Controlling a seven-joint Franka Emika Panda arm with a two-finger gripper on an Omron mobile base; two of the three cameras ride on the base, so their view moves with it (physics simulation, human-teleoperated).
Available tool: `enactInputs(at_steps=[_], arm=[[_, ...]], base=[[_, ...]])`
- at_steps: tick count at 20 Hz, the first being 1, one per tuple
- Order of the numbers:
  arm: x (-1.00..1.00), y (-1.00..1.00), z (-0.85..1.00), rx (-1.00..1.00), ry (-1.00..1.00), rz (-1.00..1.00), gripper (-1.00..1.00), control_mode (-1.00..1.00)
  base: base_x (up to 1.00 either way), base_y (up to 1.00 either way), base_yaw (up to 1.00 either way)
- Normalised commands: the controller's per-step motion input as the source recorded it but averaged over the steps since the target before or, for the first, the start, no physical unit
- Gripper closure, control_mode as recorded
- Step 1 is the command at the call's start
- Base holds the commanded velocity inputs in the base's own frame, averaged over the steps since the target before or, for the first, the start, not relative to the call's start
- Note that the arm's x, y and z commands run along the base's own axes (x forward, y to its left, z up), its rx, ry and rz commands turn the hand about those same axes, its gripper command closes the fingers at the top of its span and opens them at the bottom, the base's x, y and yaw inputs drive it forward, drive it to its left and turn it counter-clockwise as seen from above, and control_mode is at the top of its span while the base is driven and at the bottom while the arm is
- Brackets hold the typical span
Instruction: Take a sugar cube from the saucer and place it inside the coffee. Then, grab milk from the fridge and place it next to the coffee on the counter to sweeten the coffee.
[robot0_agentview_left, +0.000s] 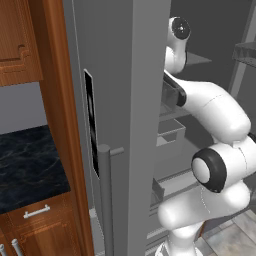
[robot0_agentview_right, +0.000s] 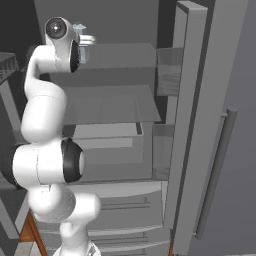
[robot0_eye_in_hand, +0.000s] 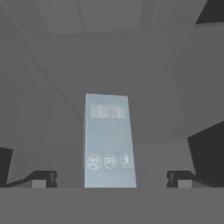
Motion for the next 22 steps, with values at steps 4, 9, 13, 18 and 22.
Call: enactInputs(at_steps=[4,9,13,18,22], arm=[[0.39,0.08,-0.03,0.0,0.0,0.0,-1.0,-1.0],[0.34,0.14,0.0,-0.02,0.0,0.0,-1.0,-1.0],[0.26,0.11,0.0,-0.03,0.0,0.0,-1.0,-1.0],[0.19,0.01,0.0,-0.04,0.0,0.0,-1.0,-1.0],[0.18,0.0,0.0,-0.04,0.0,-0.01,-1.0,-1.0]], base=[[0.0,0.0,0.0],[0.0,0.0,0.0],[0.0,0.0,0.0],[0.0,0.0,0.0],[0.0,0.0,0.0]])
